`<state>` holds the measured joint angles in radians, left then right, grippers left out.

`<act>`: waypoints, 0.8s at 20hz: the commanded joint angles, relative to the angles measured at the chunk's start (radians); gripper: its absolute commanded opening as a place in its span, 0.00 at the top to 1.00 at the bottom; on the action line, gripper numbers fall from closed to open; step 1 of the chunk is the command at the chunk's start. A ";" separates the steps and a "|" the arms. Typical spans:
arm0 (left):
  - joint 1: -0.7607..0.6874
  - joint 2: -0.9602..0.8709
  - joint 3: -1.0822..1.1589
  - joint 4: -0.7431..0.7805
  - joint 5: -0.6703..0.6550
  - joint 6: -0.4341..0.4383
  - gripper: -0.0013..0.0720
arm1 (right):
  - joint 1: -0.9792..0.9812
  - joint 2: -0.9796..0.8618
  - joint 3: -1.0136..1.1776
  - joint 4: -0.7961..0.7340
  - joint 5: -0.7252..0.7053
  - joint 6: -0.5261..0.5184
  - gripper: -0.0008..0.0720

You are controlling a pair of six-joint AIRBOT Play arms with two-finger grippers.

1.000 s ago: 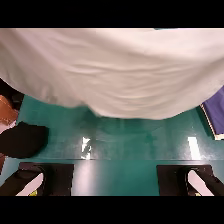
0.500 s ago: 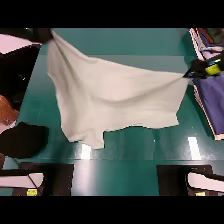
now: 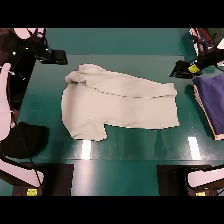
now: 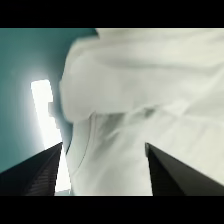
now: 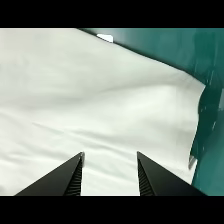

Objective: Fold the shirts.

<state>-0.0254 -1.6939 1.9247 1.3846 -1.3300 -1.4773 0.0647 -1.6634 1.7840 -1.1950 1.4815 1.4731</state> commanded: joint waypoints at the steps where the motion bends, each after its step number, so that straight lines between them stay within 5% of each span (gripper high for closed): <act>1: 0.066 0.051 -0.013 -0.033 -0.135 -0.006 0.15 | 0.000 0.016 0.034 0.006 0.129 -0.081 0.45; 6: 0.132 0.309 -0.443 -0.037 -0.092 0.032 0.15 | -0.048 0.205 -0.252 0.198 0.041 -0.113 0.46; 11: 0.157 0.564 -0.999 -0.042 0.029 0.038 0.15 | -0.079 0.372 -0.522 0.235 -0.033 -0.116 0.46; 16: 0.157 0.613 -1.217 -0.167 0.164 0.037 0.15 | -0.060 0.451 -0.619 0.236 -0.069 -0.117 0.46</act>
<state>0.1284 -1.1172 0.8394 1.2938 -1.2526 -1.4422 -0.0006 -1.2613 1.2289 -0.9665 1.4384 1.3582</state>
